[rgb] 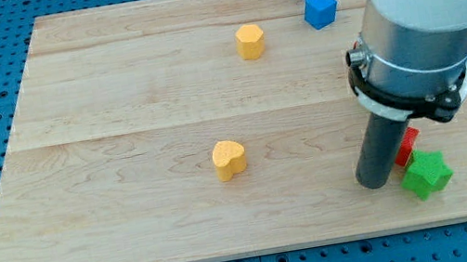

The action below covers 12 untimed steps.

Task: Move the blue cube to the top of the yellow hexagon

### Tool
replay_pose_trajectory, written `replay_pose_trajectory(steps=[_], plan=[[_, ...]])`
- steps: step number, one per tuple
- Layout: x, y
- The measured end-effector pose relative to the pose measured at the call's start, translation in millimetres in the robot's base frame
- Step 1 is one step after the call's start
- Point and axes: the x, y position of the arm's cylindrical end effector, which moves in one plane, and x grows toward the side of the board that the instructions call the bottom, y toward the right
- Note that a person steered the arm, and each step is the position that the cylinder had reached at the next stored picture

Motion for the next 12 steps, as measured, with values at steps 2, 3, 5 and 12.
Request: replay_pose_trajectory(steps=[2, 3, 5, 12], plan=[[-9.9, 20.4], [-16.0, 33.6], [-46.9, -51.9], [-316.4, 13.5]])
